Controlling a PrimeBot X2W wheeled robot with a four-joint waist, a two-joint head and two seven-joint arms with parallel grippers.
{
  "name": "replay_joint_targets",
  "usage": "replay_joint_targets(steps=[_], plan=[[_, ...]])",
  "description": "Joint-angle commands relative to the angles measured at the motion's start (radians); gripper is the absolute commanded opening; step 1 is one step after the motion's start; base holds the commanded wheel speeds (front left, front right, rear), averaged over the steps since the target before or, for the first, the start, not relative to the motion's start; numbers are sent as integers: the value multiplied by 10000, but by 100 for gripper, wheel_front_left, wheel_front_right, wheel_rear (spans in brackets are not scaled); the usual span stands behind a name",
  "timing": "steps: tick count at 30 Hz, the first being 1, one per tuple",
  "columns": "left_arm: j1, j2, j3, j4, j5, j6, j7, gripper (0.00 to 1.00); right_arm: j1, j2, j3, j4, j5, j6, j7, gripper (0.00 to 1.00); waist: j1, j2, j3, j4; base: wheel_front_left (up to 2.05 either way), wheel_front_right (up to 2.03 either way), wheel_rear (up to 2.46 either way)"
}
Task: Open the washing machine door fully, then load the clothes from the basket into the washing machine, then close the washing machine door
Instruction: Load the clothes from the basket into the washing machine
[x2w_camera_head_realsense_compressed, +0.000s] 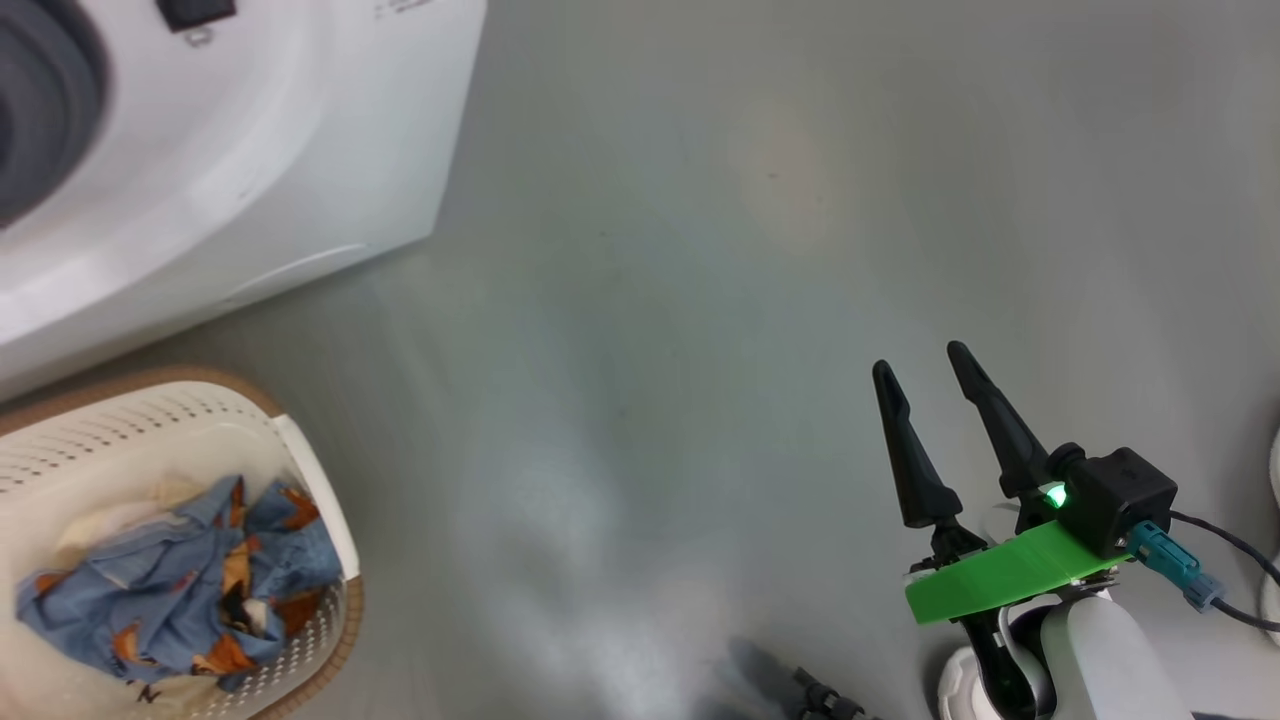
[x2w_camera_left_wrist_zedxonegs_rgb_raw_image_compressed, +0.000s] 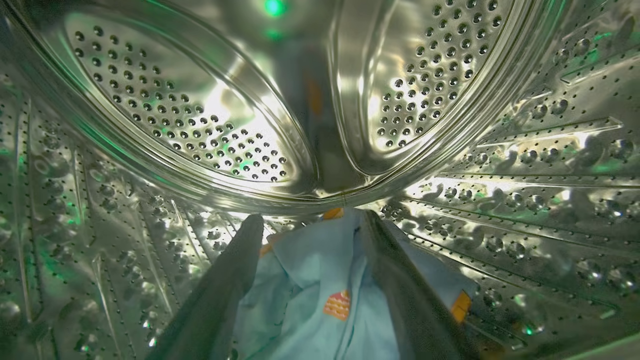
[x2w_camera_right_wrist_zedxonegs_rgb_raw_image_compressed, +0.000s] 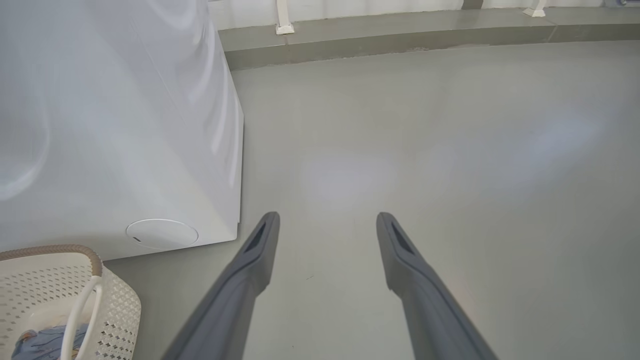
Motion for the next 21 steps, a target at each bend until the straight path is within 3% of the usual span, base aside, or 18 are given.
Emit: replay_joint_targets(steps=[1,21], plan=[[448,226,69,-293,-135,77,-100,100,8,-124,139,-145,-104,25,-49,100,0,-1,-309,268,0,0,0],[3425,-1306,-80,-2577,-693,-26,-123,100,178,-124,-378,103,-430,25,-49,100,0,-1,-2025,1752,0,0,0]])
